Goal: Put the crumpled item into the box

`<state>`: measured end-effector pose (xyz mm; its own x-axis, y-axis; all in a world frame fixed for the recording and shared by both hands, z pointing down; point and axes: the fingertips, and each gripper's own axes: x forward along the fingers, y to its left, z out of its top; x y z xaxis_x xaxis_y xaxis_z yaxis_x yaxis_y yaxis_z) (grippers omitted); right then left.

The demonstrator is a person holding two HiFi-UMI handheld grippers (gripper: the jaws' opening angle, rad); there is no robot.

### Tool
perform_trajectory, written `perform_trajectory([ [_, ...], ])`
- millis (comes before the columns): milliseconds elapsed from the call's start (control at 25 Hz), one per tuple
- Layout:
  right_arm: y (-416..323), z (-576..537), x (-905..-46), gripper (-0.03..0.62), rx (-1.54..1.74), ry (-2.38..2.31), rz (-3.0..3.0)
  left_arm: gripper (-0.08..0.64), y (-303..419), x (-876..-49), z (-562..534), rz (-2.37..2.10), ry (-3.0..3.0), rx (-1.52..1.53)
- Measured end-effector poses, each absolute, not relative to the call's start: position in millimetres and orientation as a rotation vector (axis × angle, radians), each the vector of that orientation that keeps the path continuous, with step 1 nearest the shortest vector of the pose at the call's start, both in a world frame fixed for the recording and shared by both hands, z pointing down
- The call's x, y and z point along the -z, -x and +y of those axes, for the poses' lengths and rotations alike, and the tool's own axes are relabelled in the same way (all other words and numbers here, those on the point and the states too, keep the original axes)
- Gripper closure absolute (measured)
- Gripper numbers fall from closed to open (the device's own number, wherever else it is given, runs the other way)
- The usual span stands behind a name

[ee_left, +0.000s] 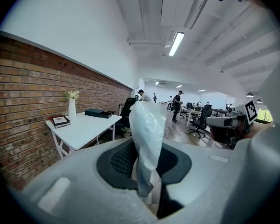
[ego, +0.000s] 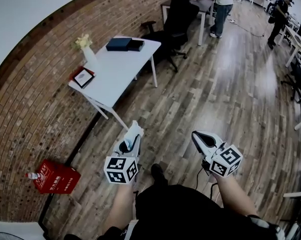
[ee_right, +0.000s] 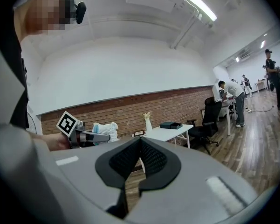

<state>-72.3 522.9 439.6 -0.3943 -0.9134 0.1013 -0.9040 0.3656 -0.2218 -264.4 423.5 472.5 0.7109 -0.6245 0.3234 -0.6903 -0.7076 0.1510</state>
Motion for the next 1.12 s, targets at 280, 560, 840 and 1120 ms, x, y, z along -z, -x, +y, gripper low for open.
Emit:
perform_trajectory([
  [280, 81, 402, -443, 0.592, 0.422, 1.69, 2.596, 0.483, 267, -474, 303, -1.042, -2.648, -0.368],
  [560, 101, 283, -436, 0.592, 0.409, 1.633, 2.624, 0.483, 286, -460, 197, -1.083, -2.654, -0.351],
  [840, 100, 198, -443, 0.592, 0.428, 1.589, 2.643, 0.483, 269, -456, 116, -1.076, -2.671, -0.366],
  [1120, 34, 105, -465, 0.592, 0.479, 1.552, 2.639, 0.483, 220, -482, 32, -1.124, -2.6, -0.386],
])
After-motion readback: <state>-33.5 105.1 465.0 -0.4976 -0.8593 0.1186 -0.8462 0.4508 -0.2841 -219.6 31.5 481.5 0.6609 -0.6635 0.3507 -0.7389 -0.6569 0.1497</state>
